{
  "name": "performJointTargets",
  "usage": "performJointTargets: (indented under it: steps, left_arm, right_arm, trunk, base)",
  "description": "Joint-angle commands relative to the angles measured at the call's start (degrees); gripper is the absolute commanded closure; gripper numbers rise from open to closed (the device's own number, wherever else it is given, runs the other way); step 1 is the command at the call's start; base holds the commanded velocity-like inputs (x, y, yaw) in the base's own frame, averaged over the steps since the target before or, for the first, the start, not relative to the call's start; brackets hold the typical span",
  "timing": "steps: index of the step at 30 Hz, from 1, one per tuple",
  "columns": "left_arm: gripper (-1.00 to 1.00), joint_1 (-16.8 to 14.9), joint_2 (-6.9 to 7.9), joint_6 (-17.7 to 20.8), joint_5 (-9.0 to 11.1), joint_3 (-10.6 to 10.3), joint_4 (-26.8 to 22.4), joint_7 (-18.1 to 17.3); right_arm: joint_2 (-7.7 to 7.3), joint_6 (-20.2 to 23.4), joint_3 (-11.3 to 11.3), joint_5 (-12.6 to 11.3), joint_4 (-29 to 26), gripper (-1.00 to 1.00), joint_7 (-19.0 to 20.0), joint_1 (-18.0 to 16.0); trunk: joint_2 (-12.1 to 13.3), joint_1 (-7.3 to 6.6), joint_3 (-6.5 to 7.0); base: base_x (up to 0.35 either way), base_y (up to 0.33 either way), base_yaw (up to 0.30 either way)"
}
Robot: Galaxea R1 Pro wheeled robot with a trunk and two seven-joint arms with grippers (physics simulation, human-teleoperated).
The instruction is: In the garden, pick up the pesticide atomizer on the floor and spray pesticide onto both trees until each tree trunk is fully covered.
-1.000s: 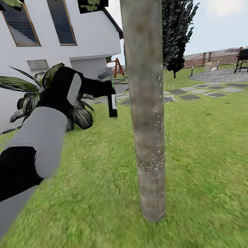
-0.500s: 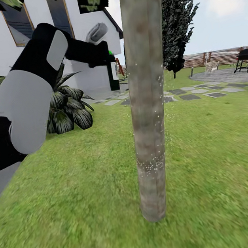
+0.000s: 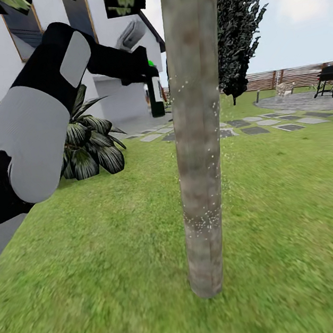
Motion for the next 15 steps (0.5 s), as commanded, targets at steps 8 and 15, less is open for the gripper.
performJointTargets:
  steps: [8, 15]
  left_arm:
    - [1.0, 0.0, -0.65, -0.08, 10.09, -0.05, -0.22, -0.13]
    - [1.0, 0.0, -0.67, -0.06, 10.22, -0.03, -0.05, -0.21]
  right_arm:
    - [0.0, 0.0, 0.0, -0.02, 0.0, -1.0, 0.0, 0.0]
    - [0.0, 0.01, 0.0, -0.02, 0.0, -1.0, 0.0, 0.04]
  trunk:
    - [0.0, 0.0, 0.0]
    - [0.0, 0.0, 0.0]
  base:
    - [0.0, 0.0, 0.0]
    - [0.0, 0.0, 0.0]
